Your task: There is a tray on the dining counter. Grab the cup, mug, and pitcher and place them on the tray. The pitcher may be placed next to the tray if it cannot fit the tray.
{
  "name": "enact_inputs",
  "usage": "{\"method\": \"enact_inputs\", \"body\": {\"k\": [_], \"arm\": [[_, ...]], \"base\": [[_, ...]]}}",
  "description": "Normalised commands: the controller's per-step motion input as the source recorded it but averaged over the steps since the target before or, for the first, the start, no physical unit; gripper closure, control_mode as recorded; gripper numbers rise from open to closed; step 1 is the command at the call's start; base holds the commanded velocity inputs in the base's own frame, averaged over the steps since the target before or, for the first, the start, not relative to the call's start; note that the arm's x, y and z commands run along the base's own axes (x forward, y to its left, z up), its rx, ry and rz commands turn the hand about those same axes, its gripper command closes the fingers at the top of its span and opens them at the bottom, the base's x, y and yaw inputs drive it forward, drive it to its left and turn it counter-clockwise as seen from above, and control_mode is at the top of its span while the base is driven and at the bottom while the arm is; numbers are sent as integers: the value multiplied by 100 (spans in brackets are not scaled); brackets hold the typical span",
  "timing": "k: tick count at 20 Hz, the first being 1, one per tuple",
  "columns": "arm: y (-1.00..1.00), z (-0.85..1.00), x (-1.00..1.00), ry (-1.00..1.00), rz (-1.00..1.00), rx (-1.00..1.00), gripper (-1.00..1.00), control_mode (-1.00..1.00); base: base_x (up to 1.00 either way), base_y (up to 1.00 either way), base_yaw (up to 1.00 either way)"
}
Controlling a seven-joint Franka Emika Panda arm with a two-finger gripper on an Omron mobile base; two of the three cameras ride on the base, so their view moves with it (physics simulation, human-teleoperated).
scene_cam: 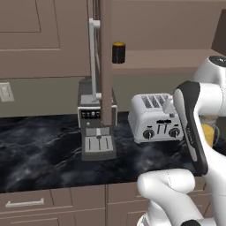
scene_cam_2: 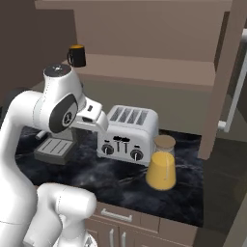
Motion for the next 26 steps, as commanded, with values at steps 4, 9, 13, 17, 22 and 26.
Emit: {"method": "enact_inputs", "body": {"k": [4,9,13,17,22,26], "arm": [[0,0,0,0,0,0,-100,100],[0,0,0,0,0,0,-100,100],[0,0,0,0,0,0,-100,100],[0,0,0,0,0,0,-100,100],[0,0,0,0,0,0,-100,100],[0,0,0,0,0,0,-100,100]], "base": [[35,0,-5],[21,0,-12],[19,0,-17],[17,0,-20],[16,0,-19],[19,0,-18]]}}
